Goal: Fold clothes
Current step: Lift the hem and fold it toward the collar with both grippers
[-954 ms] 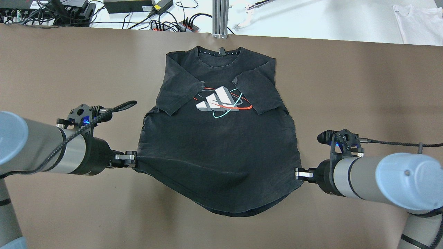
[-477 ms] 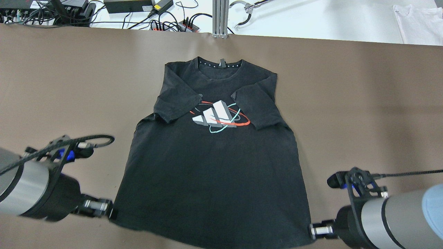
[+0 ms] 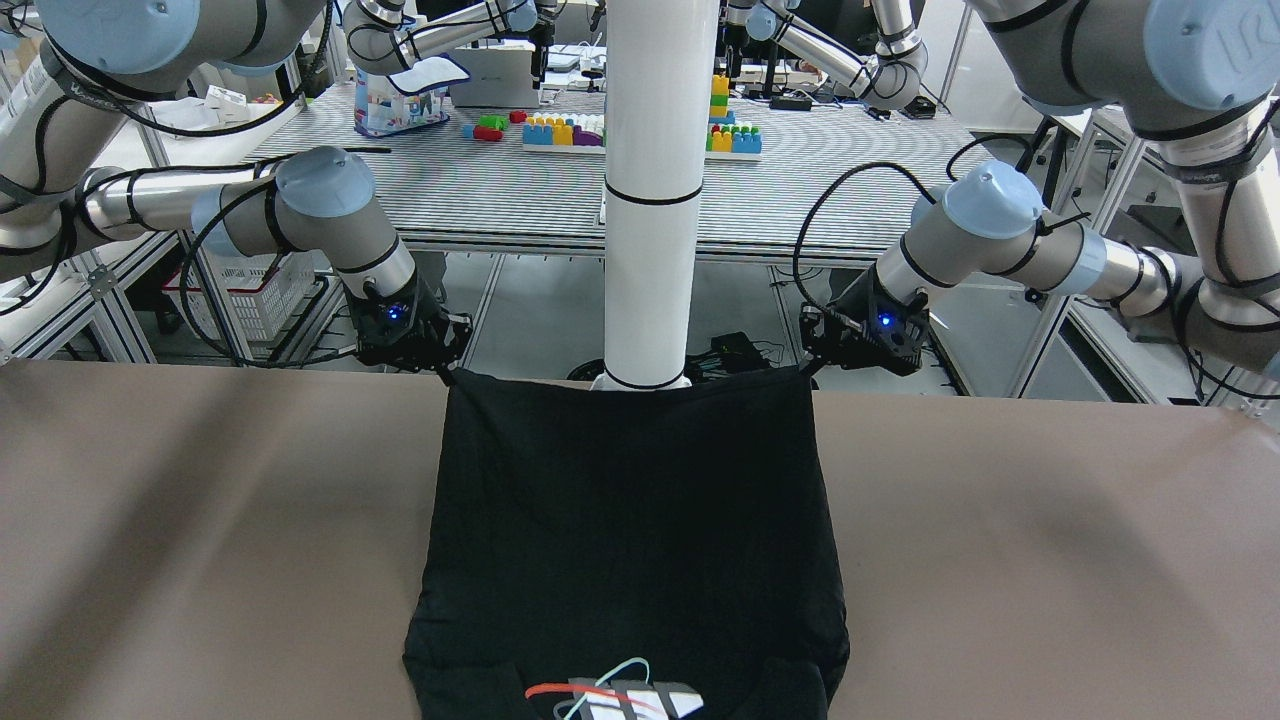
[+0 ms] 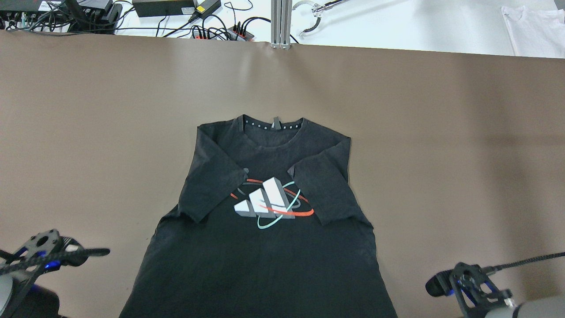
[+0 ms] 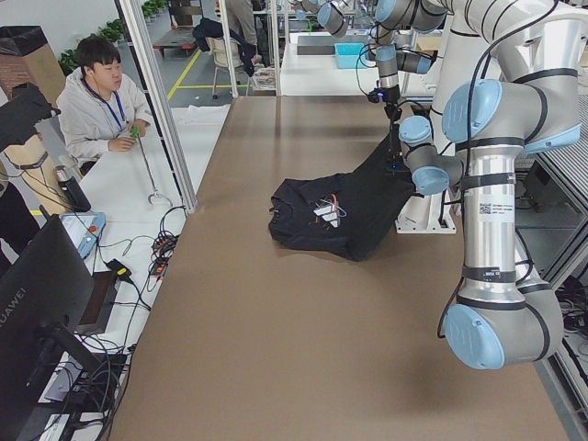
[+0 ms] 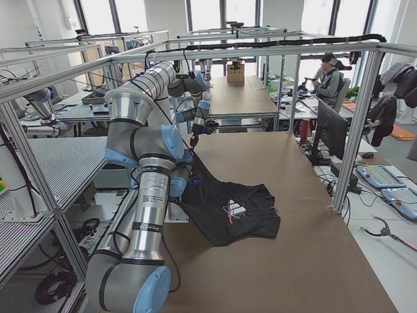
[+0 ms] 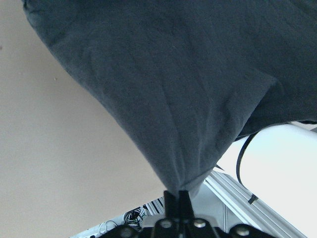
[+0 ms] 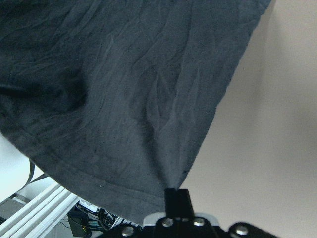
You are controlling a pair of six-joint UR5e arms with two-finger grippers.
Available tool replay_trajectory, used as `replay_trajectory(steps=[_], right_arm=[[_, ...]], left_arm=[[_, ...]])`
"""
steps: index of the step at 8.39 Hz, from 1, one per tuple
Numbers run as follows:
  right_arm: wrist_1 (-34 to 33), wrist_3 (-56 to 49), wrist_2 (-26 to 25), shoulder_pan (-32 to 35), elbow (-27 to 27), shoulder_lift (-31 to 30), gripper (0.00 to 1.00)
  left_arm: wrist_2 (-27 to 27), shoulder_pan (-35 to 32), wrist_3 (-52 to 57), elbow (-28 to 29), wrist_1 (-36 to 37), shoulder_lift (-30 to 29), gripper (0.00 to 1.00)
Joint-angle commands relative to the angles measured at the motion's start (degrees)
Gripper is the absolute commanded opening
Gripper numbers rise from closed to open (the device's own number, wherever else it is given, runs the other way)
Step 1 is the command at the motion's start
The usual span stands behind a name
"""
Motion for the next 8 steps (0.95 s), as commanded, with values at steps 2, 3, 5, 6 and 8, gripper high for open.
replay_trajectory(steps=[2,3,5,6,8], right_arm=[[-2.37,0.83,-4.36,2.63,-3.97,4.82,0.00],[-2.38,0.75,-4.91,7.09,-9.93,9.19,0.00],[-2.20,0.14,-5.00,15.81,-18.39,13.10,0.00],[-2.11,-0.13,-4.74,19.32,-20.17,13.11,0.00],[-1.94,-2.40,-4.30,22.16,-20.97,13.37,0.00]], left_arm=[[0.72,-8.52,0.17,9.37,-0.03,-6.06,0.00],[1.25,-11.17,0.17,12.64,-0.03,-8.53,0.00],[8.50,-14.26,0.17,17.83,-0.03,-11.71,0.00],[11.07,-16.18,0.17,20.12,0.06,-12.59,0.00],[11.27,-19.18,0.17,22.42,0.06,-13.82,0.00]])
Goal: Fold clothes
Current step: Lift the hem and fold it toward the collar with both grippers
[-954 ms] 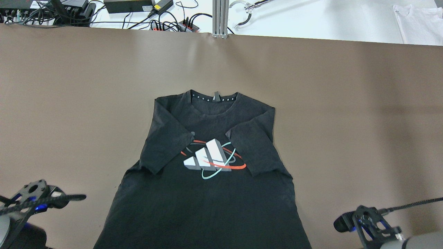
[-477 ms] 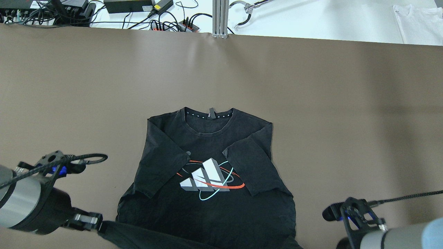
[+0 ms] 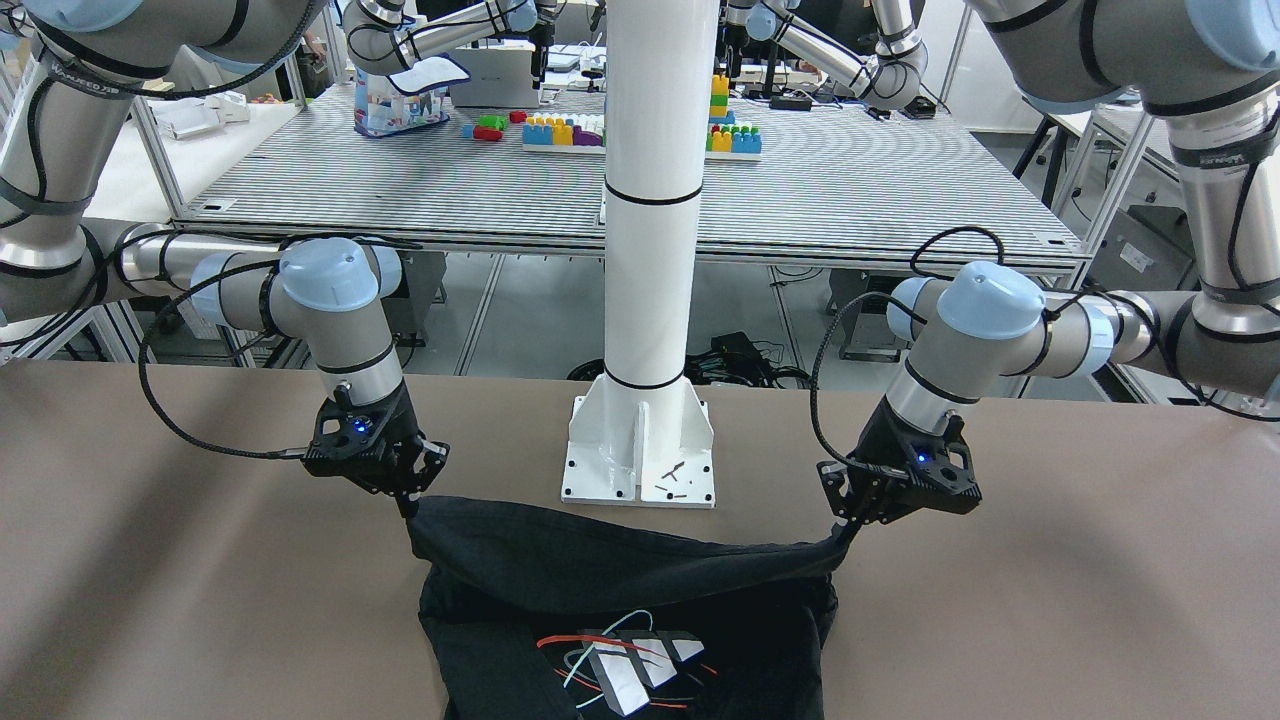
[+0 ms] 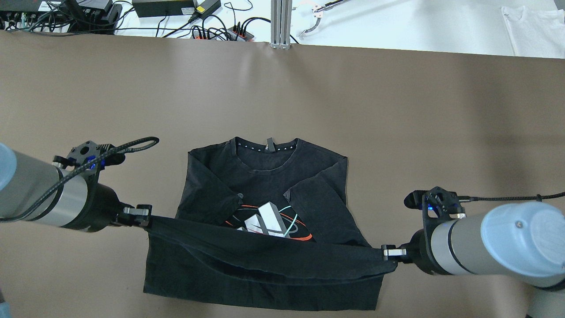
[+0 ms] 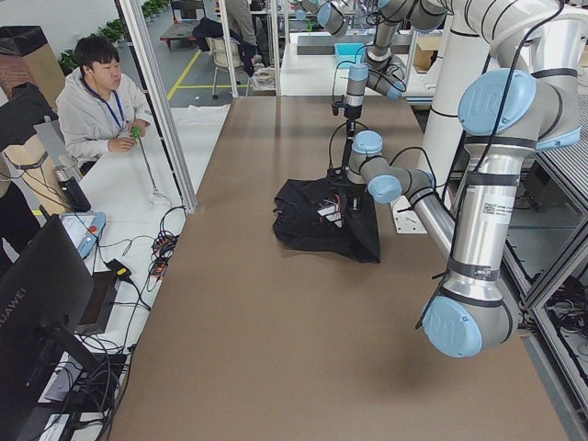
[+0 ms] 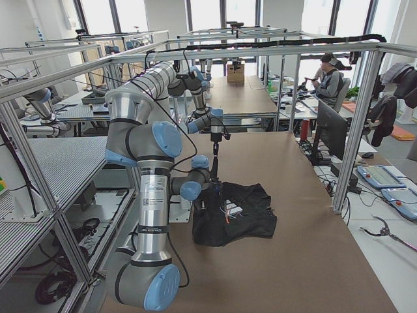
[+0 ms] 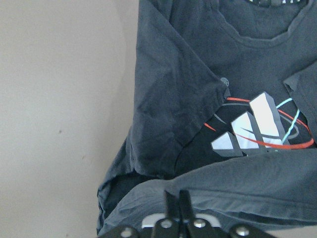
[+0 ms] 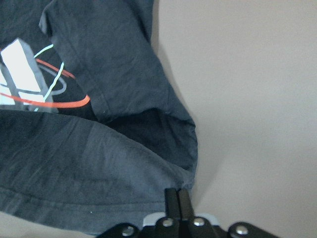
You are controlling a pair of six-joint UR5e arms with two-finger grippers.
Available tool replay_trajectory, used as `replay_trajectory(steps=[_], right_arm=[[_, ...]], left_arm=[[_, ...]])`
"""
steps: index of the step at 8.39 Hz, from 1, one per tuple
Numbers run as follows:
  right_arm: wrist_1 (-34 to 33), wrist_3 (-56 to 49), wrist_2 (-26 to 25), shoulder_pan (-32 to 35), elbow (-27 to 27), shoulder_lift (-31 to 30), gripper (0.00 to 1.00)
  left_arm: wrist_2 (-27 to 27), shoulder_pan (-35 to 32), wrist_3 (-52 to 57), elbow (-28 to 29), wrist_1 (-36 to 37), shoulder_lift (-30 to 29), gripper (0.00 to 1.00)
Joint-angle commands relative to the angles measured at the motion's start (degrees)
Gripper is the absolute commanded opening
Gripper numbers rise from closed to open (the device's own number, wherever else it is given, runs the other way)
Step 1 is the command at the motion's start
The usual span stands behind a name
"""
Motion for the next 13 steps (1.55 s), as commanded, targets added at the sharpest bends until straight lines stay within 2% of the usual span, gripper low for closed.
replay_trajectory(steps=[1,2,4,6,8,9,11,13], right_arm=[[0.17,-2.01,0.05,3.85,-2.07,2.13,0.00],[0.17,-1.93,-0.12,4.81,-4.78,4.50,0.00],[0.26,-2.19,-0.13,6.92,-11.54,8.64,0.00],[0.43,-3.68,-0.21,7.72,-15.41,10.75,0.00],[6.02,-3.68,-0.48,7.72,-23.83,13.22,0.00],[10.06,-3.68,-1.43,7.72,-27.44,13.31,0.00],[15.27,-4.03,-4.51,7.72,-33.00,13.40,0.00],[15.64,-5.44,-4.96,7.81,-34.24,13.58,0.00]], left_arm=[[2.24,-3.04,-0.09,4.17,0.05,-2.64,0.00],[4.08,-3.04,0.09,6.54,-0.03,-3.87,0.00],[4.19,-4.79,0.61,10.85,-0.04,-6.50,0.00],[4.97,-5.94,3.07,17.94,-0.21,-9.66,0.00],[7.70,-5.77,3.43,29.09,-0.74,-15.54,0.00],[7.70,-5.51,3.43,32.28,-1.52,-17.22,0.00],[7.79,-5.15,3.43,36.77,-6.43,-17.50,0.00],[7.88,-5.15,3.43,38.46,-8.12,-17.50,0.00]])
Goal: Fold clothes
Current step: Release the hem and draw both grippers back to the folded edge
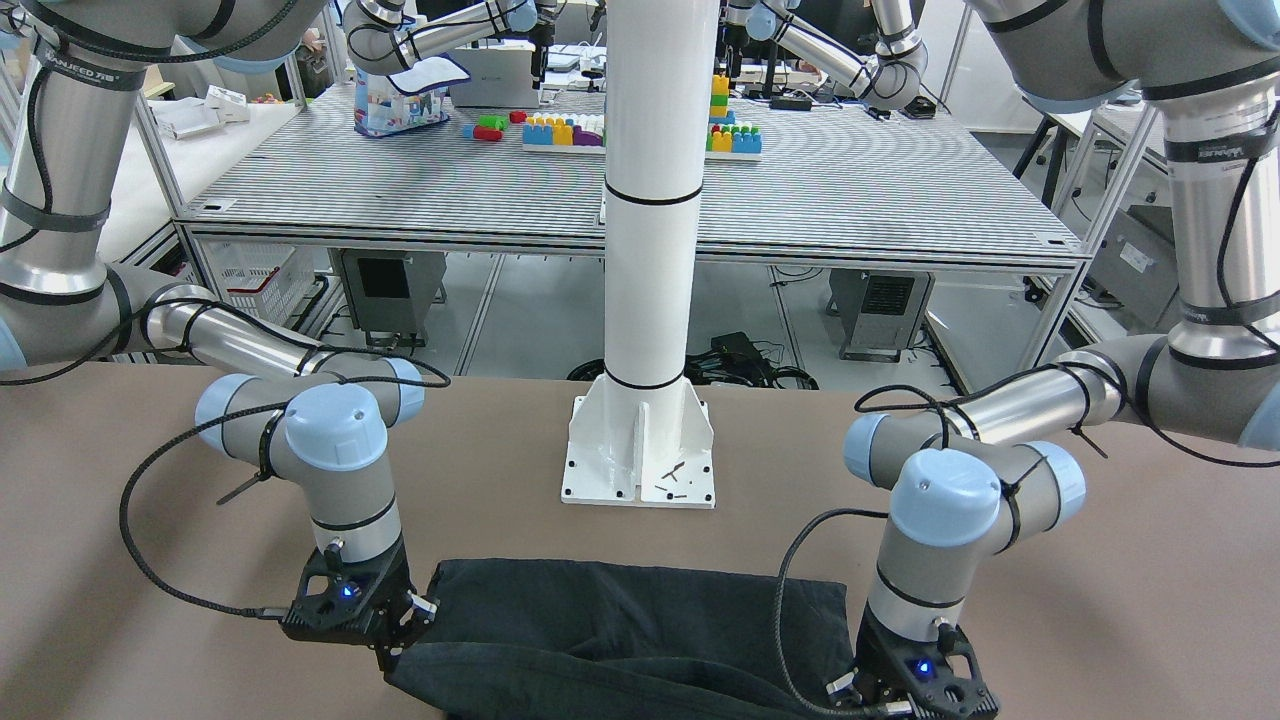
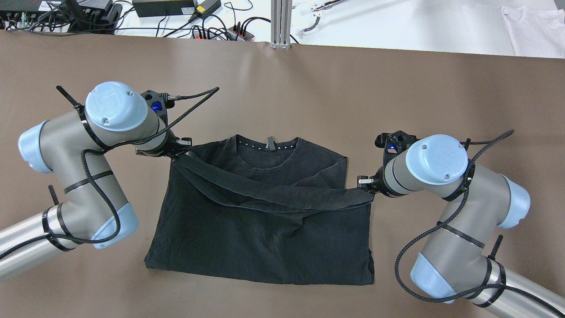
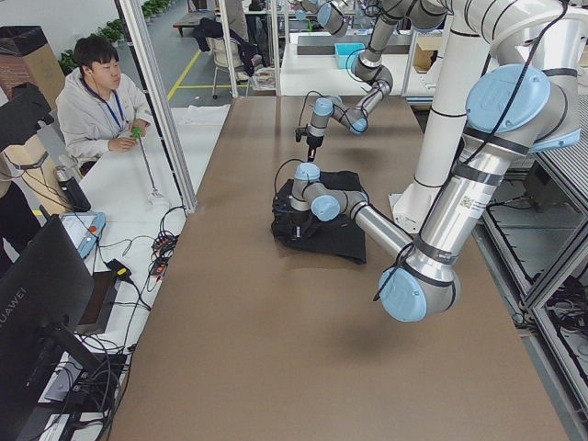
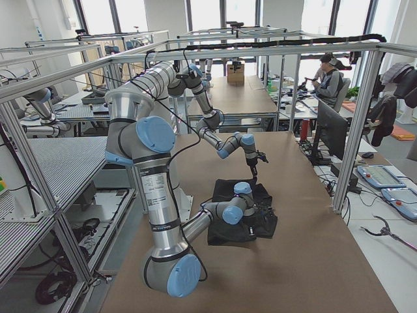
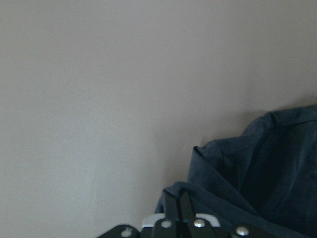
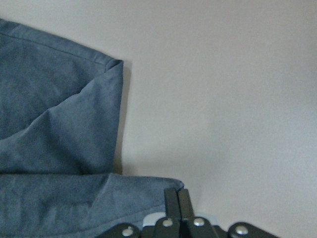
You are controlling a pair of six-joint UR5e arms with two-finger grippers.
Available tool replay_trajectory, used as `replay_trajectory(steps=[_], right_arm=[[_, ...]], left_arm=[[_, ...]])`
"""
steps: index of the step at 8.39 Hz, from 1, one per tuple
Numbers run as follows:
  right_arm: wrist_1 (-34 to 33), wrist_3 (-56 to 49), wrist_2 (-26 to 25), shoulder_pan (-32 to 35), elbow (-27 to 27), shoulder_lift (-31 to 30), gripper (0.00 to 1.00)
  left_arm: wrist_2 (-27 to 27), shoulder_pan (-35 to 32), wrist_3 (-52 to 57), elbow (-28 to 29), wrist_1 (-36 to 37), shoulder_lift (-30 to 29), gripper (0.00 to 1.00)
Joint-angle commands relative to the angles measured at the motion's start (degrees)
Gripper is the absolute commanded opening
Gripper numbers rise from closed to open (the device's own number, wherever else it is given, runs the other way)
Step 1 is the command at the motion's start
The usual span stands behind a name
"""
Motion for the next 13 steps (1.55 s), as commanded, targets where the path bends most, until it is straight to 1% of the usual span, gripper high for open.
replay_trajectory(steps=[1,2,3,4,5,6,7,8,9,10,11,13], right_arm=[[1.09,-1.51,-0.61,0.82,-1.87,0.12,0.07],[1.09,-3.70,-0.17,2.40,-1.70,0.12,0.20],[1.09,-4.59,-0.08,3.37,-1.70,0.12,0.26],[1.09,-4.68,0.18,3.90,-1.44,0.12,0.47],[1.09,-4.68,0.44,4.08,-1.09,0.12,0.93],[1.00,-4.68,0.53,4.17,-0.04,0.12,0.94],[1.09,-4.68,0.88,4.08,0.41,0.03,0.94],[1.09,-4.68,0.89,4.00,0.67,-0.06,0.94],[1.18,-4.60,0.89,3.56,1.02,-0.06,0.94],[1.18,-4.42,0.89,3.30,1.29,-0.06,0.94],[1.18,-4.33,0.89,3.21,1.20,-0.06,0.94],[1.18,-4.33,0.80,2.85,1.20,-0.06,0.94]], left_arm=[[0.08,-0.12,1.14,1.74,-1.93,-0.13,0.00],[-0.18,-1.08,6.20,1.13,-2.72,0.22,0.01],[-0.70,-2.13,8.86,0.34,-2.81,0.57,0.06],[-0.80,-2.14,9.23,-0.45,-2.81,0.58,0.40],[-0.71,-2.23,9.24,-2.28,-2.81,0.93,0.99],[-1.23,-2.14,9.32,-5.52,-2.73,2.76,1.00],[-2.98,-2.05,10.45,-7.99,-2.99,5.38,1.00],[-3.60,-1.79,11.34,-11.23,-3.25,8.20,1.00],[-3.70,-0.48,11.43,-14.22,-3.86,10.92,1.00],[-2.83,3.53,11.43,-16.17,-5.09,14.08,1.00],[-1.95,6.36,11.43,-16.27,-7.79,16.55,1.00],[1.65,12.07,10.91,-15.49,-15.95,22.17,1.00]])
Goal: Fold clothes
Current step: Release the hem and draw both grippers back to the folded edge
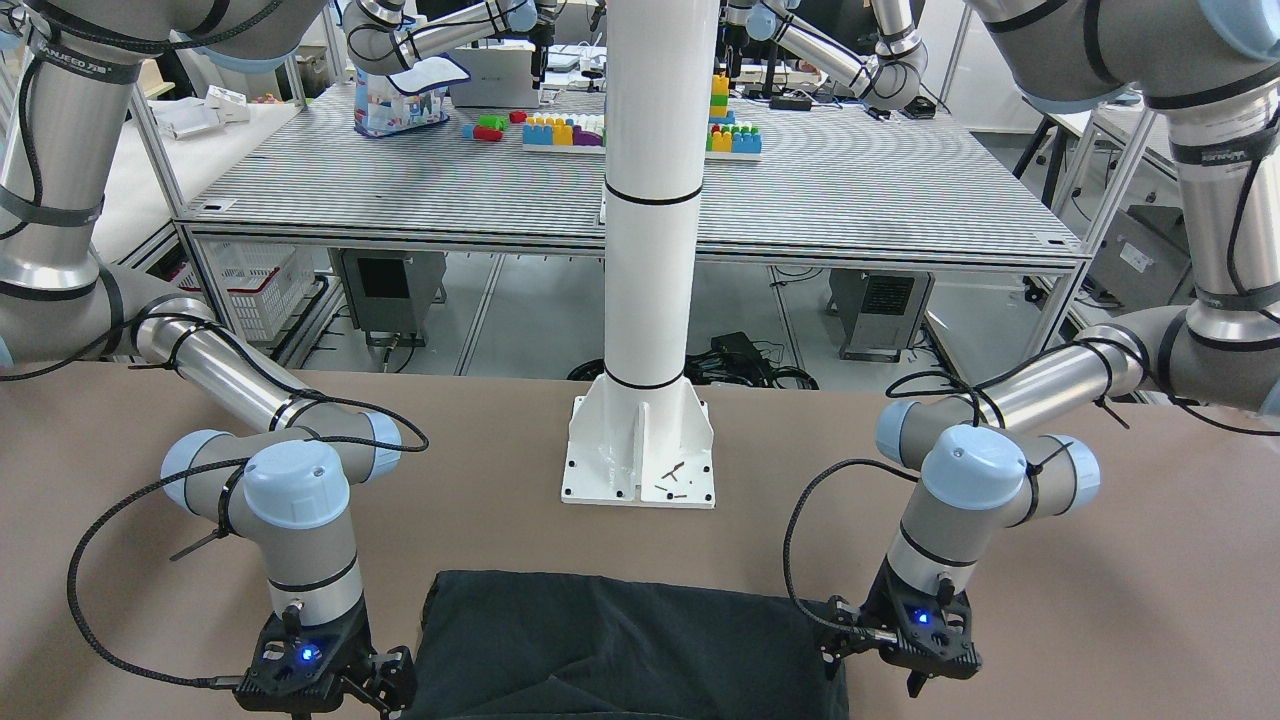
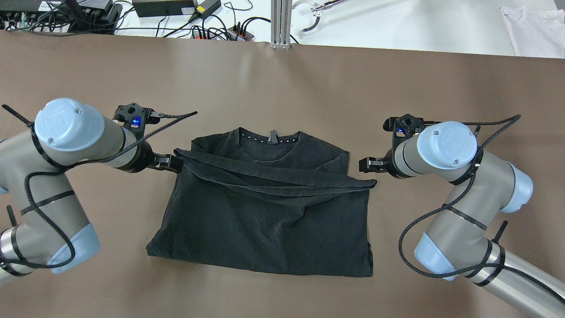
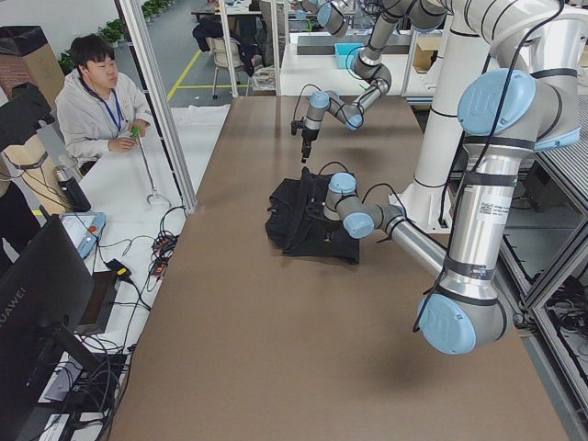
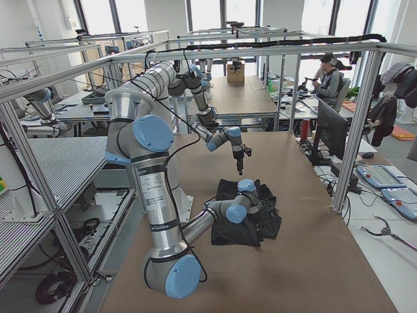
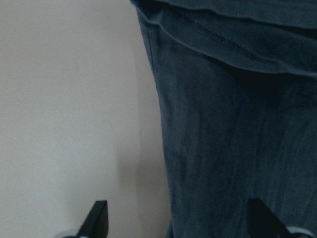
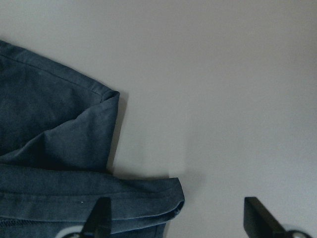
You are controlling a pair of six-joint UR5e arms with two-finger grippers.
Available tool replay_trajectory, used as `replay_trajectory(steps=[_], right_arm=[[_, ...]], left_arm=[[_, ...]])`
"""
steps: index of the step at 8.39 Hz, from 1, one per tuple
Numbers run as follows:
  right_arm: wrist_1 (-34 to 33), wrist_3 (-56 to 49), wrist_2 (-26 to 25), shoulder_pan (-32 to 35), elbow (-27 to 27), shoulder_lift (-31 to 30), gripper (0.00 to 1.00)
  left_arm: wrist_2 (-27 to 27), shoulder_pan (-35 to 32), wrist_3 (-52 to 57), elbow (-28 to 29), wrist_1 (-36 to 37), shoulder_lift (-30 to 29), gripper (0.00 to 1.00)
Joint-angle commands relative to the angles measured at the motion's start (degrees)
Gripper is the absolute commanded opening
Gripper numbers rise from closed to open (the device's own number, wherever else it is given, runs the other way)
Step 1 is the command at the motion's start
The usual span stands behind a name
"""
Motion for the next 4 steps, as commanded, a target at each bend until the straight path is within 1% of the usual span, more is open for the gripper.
replay_trajectory(steps=[1,2,3,4], right_arm=[[0.09,0.08,-0.05,-0.55,0.12,0.00,0.94],[0.09,0.17,-0.05,-0.64,0.12,-0.09,0.94],[0.09,0.25,-0.05,-0.73,0.21,-0.09,0.94],[0.18,0.34,-0.05,-0.73,0.21,-0.09,0.94]], left_arm=[[3.51,6.75,-0.34,0.45,-8.74,6.53,1.00],[3.43,7.02,-0.69,0.37,-8.85,6.63,0.98],[3.35,7.37,-0.78,0.37,-8.94,6.55,0.80],[3.43,8.77,-0.78,0.45,-8.85,6.55,0.72]])
